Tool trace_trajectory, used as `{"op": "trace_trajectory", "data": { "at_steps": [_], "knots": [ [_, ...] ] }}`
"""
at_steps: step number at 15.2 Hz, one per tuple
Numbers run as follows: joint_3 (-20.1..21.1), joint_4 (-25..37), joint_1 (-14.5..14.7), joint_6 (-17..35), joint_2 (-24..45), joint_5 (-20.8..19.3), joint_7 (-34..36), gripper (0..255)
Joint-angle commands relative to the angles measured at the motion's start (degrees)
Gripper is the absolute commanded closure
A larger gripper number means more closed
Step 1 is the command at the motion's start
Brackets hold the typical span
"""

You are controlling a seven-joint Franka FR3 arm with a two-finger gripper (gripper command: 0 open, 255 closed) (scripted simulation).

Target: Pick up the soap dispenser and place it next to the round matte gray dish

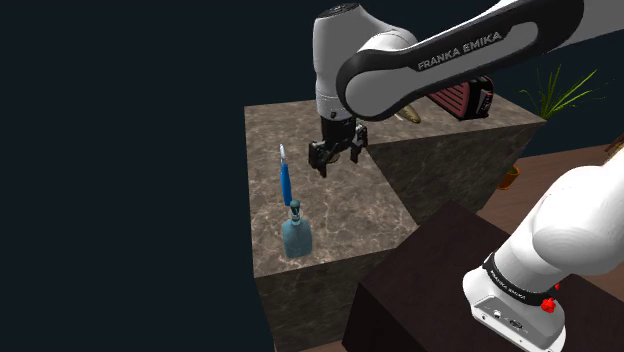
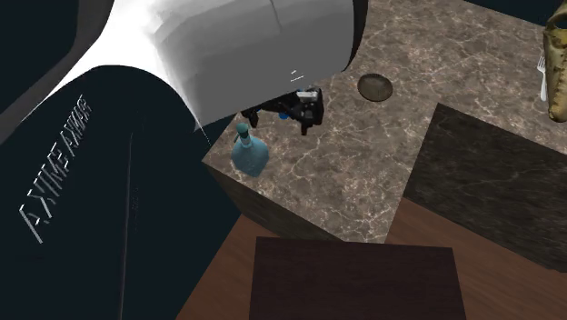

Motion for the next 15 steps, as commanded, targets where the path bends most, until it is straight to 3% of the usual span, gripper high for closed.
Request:
{"op": "trace_trajectory", "data": {
  "at_steps": [1,6,11,15],
  "knots": [
    [1.60,1.79,0.02,2.25,4.65,-1.64,3.06,0],
    [4.23,7.53,1.16,5.82,16.29,-7.30,11.07,0],
    [4.41,14.89,4.15,7.33,27.87,-13.55,18.32,0],
    [3.83,13.55,4.39,10.01,29.43,-14.72,19.08,0]
  ]
}}
